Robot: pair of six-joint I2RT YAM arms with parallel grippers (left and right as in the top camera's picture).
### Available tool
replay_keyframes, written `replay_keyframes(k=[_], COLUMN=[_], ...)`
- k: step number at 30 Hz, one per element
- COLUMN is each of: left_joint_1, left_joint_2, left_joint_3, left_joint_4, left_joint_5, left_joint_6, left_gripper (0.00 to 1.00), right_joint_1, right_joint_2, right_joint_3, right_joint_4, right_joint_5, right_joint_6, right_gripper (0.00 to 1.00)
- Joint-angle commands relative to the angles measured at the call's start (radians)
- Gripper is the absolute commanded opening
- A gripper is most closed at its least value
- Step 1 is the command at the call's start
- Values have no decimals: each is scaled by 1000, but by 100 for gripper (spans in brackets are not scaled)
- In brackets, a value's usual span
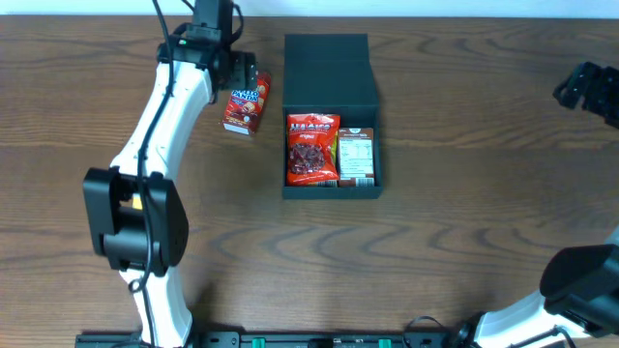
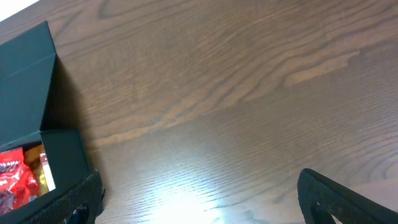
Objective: Pack container
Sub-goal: 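Release the bag, move left gripper to the Hello Panda box, grasp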
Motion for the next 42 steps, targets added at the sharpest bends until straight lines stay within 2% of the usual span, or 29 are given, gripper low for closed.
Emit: replay_keyframes(k=[1, 3, 27, 29, 31, 33, 38, 40, 42], left_joint_1=[4, 3, -36, -36, -36, -36, -36, -36, -36], left_joint_2=[64, 89, 278, 280, 280, 280, 279, 277, 271], left_joint_3=[1, 1, 1, 1, 1, 1, 18, 45, 86], left_joint_4=[-3, -3, 10, 18, 26, 27, -8, -38, -77], left_joint_5=[100, 112, 127, 124, 107, 71, 47, 47, 47], left_joint_6=[137, 169, 167, 167, 156, 129, 95, 77, 52], left_gripper=[95, 95, 95, 99, 82, 72, 61, 53, 50], right_joint_1=[-6, -6, -6, -6, -6, -6, -6, -6, -6], right_joint_2=[9, 9, 9, 9, 9, 9, 9, 9, 9], right_joint_3=[-6, -6, -6, -6, -6, -6, -6, -6, -6], right_joint_4=[-12, -21, -64, -67, -68, -68, -68, -67, -66], right_joint_5=[-10, -10, -11, -11, -11, -11, -11, -10, -9], right_joint_6=[-6, -6, -5, -6, -5, -5, -6, -6, -6], right_gripper=[100, 99, 99, 99, 99, 99, 99, 99, 99])
